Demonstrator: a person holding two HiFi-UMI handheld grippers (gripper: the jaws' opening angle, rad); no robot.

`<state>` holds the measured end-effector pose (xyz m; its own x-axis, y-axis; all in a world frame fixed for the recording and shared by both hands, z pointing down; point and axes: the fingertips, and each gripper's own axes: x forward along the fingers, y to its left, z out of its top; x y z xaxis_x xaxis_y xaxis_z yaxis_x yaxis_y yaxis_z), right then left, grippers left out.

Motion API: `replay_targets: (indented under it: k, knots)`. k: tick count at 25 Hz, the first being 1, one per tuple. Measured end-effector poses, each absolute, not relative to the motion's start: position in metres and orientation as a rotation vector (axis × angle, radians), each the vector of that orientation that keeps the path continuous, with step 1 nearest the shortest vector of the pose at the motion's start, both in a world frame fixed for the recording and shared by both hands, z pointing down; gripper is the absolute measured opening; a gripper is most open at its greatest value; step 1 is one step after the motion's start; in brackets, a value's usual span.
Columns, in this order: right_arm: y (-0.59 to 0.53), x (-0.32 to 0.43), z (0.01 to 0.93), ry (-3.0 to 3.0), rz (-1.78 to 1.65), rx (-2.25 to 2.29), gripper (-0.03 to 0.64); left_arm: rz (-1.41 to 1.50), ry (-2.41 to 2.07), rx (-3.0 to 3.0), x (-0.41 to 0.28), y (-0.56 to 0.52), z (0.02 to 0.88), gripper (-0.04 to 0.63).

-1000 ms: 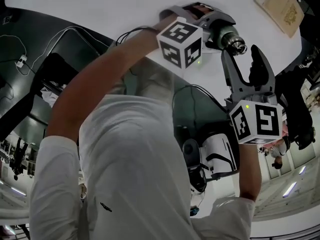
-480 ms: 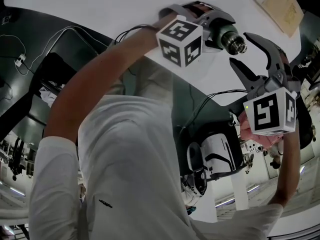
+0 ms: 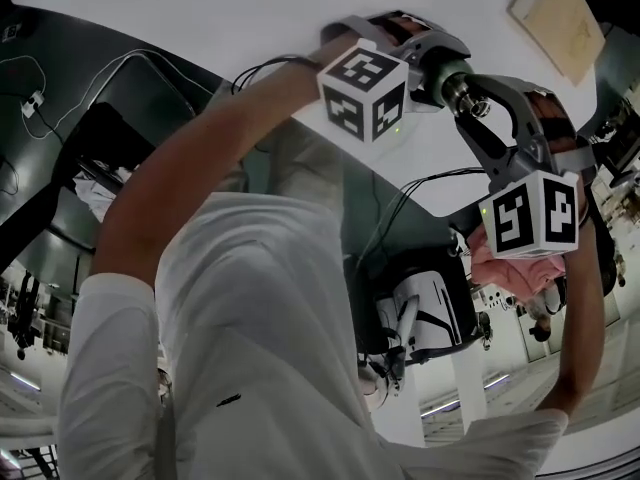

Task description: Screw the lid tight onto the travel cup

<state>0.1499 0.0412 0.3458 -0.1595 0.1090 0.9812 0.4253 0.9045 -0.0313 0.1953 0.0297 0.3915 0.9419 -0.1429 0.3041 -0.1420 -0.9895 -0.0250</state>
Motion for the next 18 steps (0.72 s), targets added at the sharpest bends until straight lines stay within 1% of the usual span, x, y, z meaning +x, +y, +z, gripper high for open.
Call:
replay_targets:
  k: [11, 15, 18]
  knots:
    - [0.025, 0.15, 0.344, -1.875, 0.33, 0.479, 0.229, -0.481, 0.246, -3.094, 0.195, 0.031, 0.393, 0.357]
    - [0.02, 0.156, 0.343, -1.838, 0.5, 0.812, 0.229, -0.482, 0.255, -3.09, 0.195, 0.031, 0.392, 0.357]
    - [0.018, 0.158, 0.343, -1.813, 0.587, 0.972, 0.23, -0.482, 0.257, -3.092, 0.195, 0.03, 0.392, 0.357]
